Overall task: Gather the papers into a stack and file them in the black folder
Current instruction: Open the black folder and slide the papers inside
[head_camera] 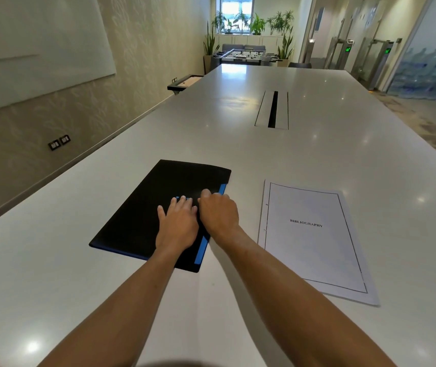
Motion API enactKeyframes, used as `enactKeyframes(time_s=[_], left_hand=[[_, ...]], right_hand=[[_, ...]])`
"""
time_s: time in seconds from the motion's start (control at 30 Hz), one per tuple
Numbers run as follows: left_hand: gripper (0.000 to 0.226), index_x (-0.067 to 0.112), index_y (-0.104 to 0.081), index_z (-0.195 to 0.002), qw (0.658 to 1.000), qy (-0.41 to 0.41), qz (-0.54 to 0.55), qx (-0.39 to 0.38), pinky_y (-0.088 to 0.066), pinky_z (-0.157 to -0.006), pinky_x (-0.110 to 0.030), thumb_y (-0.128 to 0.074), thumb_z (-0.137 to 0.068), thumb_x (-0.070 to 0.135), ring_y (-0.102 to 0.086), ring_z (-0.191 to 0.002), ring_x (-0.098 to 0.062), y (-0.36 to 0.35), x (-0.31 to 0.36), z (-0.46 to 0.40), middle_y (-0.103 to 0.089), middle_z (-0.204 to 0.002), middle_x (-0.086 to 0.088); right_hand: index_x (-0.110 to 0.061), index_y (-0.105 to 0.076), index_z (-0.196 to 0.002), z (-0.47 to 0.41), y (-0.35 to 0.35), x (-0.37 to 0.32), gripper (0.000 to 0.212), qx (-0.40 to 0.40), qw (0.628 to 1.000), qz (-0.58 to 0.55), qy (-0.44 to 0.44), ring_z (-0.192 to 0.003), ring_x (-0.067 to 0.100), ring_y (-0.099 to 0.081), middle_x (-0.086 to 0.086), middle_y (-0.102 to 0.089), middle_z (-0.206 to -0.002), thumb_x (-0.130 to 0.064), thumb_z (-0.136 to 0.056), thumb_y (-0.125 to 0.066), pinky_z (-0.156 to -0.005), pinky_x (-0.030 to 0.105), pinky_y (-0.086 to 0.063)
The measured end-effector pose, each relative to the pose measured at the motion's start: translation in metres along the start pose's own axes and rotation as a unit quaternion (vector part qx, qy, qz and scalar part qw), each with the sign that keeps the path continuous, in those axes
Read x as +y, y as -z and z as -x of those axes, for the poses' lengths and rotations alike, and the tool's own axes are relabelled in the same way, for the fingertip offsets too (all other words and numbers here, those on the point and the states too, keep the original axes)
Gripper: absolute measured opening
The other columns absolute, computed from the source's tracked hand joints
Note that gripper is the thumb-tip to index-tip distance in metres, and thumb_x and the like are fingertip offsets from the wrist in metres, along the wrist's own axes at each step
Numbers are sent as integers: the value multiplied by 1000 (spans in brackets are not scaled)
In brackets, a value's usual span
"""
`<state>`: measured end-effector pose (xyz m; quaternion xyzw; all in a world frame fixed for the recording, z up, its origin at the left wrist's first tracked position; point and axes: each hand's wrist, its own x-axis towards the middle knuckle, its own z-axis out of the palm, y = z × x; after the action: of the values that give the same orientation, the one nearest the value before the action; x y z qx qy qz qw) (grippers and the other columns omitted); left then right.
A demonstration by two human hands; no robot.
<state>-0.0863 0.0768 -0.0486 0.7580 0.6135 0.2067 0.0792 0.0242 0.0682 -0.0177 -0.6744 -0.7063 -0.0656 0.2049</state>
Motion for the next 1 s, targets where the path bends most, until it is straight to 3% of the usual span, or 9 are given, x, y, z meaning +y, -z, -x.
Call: enactKeyframes(time_s=[0.17, 0.3, 0.4, 0.57, 0.67, 0.77, 0.83, 0.93, 1.0], left_hand=[[70, 20, -34, -145, 999, -2, -36, -26, -4, -113, -58, -28, -91, 65, -14, -146, -24, 0, 4, 0, -30, -155, -6], [75, 25, -34, -144, 998, -4, -46, -31, -3, -112, -61, -35, -85, 71, -13, -146, -25, -2, 5, -1, -30, -155, -5], [66, 29, -36, -142, 998, -3, -47, -42, -2, -111, -63, -39, -87, 65, -14, -145, -27, 0, 9, -1, -31, -155, -4], [46, 27, -43, -136, 998, -31, -24, -48, -6, -110, -66, -48, -93, 44, -25, -142, -29, 8, 20, 3, -42, -147, -2], [26, 24, -56, -118, 995, -85, 4, -58, -29, -107, -61, -53, -93, 24, -48, -124, -22, 19, 39, 3, -55, -129, -1], [22, 17, -57, -112, 986, -121, -91, -70, -48, -93, -46, -59, -90, 17, -55, -105, -21, 32, 67, -4, -55, -121, -7], [29, 12, -53, -118, 977, -122, -163, -61, -50, -89, -45, -58, -90, 14, -54, -106, -27, 43, 79, -12, -50, -125, -13], [31, 5, -51, -121, 966, -107, -234, -36, -52, -85, -43, -55, -91, 9, -55, -103, -32, 61, 86, -21, -44, -128, -18], [28, 3, -52, -117, 961, -113, -252, -19, -53, -78, -38, -54, -90, 7, -58, -96, -30, 69, 88, -23, -47, -123, -18]], right_hand=[[-6, -48, -110, -2, 4, 21, 18, 14, 992, -100, -77, -47, 9, -44, -3, -46, -63, -19, -97, -51, -46, 21, -35], [-10, -44, -127, 1, 4, 31, 31, 24, 964, -208, -163, -51, 6, -49, -5, -49, -68, -19, -98, -50, -44, 15, -35], [-12, -47, -124, 6, 4, 37, 28, 35, 933, -282, -220, -51, 4, -52, -10, -49, -67, -13, -97, -51, -39, 7, -32], [-11, -49, -120, 11, 10, 37, 27, 28, 911, -323, -256, -54, 5, -52, -4, -54, -69, -1, -95, -48, -44, 9, -33], [-13, -50, -109, 16, 16, 37, 20, 31, 895, -349, -276, -60, 8, -55, 5, -60, -78, 0, -96, -44, -49, 12, -38], [-16, -48, -100, 20, 24, 38, 18, 42, 881, -373, -289, -73, 17, -63, 4, -57, -82, 1, -96, -42, -54, 13, -42], [-14, -49, -99, 21, 30, 39, 21, 49, 867, -395, -300, -74, 18, -62, 6, -59, -87, 5, -93, -42, -56, 18, -47], [-9, -55, -101, 21, 41, 44, 26, 60, 847, -426, -313, -80, 27, -66, 11, -62, -93, 10, -89, -42, -67, 37, -59], [-8, -57, -105, 20, 45, 48, 26, 68, 847, -430, -304, -81, 27, -67, 11, -64, -95, 8, -89, -46, -71, 39, -60]])
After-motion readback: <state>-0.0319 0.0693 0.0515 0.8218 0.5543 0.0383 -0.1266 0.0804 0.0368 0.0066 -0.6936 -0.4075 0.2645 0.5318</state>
